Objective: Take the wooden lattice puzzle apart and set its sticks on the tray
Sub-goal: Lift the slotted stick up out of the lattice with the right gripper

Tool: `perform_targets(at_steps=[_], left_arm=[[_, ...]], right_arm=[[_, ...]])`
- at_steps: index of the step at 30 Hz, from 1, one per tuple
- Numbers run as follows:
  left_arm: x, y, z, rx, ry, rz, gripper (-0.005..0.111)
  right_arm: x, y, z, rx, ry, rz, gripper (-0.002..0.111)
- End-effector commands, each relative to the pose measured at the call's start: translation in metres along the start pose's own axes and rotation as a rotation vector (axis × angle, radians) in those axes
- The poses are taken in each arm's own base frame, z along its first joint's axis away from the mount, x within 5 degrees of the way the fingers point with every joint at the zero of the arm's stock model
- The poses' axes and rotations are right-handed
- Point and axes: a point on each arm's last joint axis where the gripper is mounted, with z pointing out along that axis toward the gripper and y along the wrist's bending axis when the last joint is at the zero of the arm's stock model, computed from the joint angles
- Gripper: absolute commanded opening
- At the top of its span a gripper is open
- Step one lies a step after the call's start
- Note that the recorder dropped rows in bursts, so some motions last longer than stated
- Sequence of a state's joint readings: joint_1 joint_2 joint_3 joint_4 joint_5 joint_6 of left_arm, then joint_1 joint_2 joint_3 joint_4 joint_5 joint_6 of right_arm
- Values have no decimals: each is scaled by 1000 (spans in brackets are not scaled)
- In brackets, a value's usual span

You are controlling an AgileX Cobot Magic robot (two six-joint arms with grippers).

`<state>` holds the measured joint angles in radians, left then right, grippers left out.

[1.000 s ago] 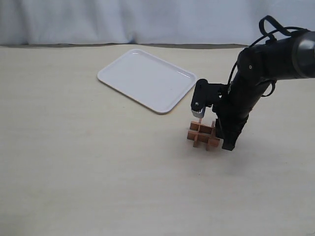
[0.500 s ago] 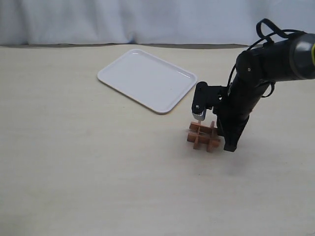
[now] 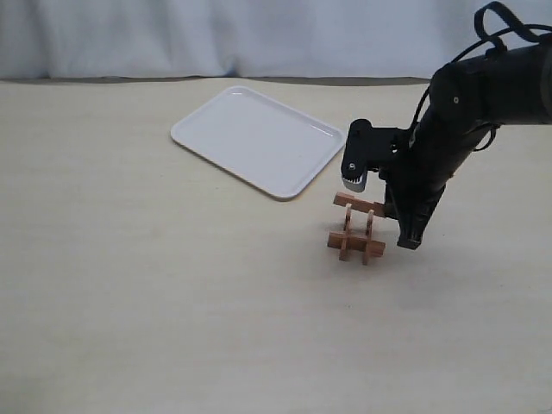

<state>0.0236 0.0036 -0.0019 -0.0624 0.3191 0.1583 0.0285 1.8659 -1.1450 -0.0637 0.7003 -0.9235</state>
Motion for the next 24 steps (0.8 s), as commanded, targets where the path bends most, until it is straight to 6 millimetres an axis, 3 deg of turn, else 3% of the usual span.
perform_targets(at_steps=[1, 9, 24], left_arm=[[0, 0, 0, -2, -12, 2, 0], [0, 0, 0, -2, -12, 2, 0], [0, 0, 0, -2, -12, 3, 0]], right_arm=[[0, -2, -11, 27, -11, -9, 4], [-6, -5, -14, 56, -89, 49, 4], [-30, -16, -16, 111, -388, 387, 4]])
